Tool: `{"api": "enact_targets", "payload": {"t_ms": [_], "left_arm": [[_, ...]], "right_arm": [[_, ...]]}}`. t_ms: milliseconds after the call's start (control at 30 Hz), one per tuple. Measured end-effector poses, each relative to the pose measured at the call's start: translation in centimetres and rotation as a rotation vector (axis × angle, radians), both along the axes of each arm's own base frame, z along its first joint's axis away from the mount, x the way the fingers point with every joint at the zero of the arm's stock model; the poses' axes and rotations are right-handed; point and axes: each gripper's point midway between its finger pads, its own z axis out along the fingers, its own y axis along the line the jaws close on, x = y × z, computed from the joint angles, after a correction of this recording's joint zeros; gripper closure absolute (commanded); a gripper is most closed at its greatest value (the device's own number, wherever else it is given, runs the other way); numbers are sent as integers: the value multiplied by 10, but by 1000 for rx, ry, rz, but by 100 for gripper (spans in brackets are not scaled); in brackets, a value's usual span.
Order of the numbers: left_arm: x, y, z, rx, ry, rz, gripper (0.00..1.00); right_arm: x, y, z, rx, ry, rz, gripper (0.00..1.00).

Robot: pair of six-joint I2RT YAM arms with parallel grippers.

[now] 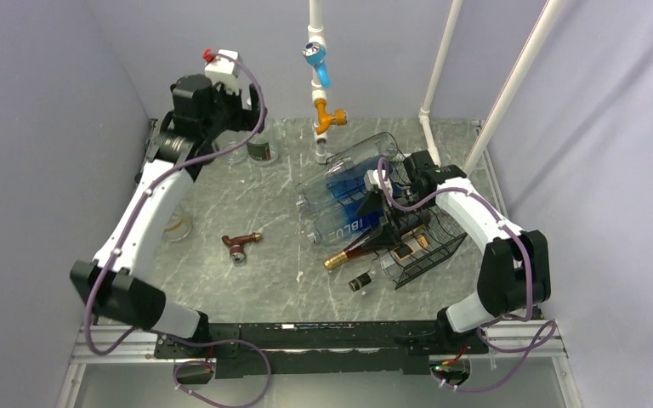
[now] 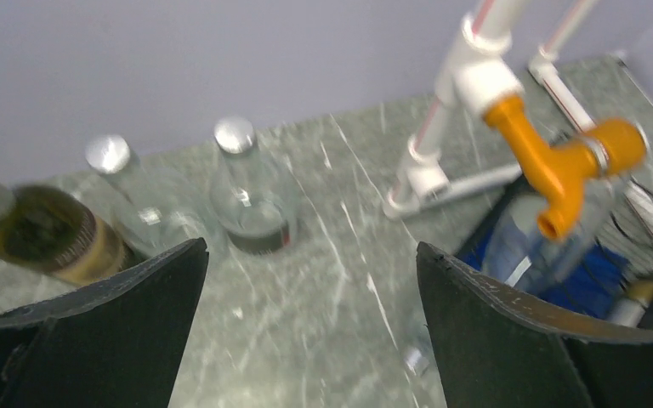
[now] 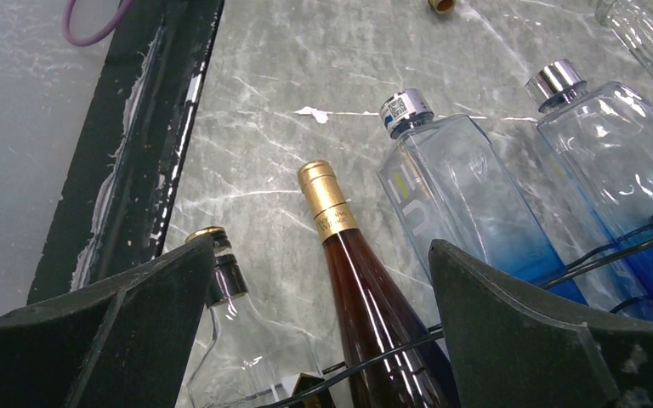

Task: Take the wine bottle off the wine rack
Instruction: Place the wine bottle at the center of the board, then pick up the wine bottle from the wine rack.

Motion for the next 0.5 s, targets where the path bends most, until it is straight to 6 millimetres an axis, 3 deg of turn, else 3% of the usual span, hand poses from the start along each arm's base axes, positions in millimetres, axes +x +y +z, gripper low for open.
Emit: {"api": "enact_targets", "payload": {"t_ms": [233,500], "left_arm": [[-70,-4,-38,-66,69,-103,0],[-127,-17,-41,-169,38,-246,0]], "right_arm": [[-1,-5,5,-28,-70,-6,0],[-2,-10,12,-52,-137,-15,0]]}}
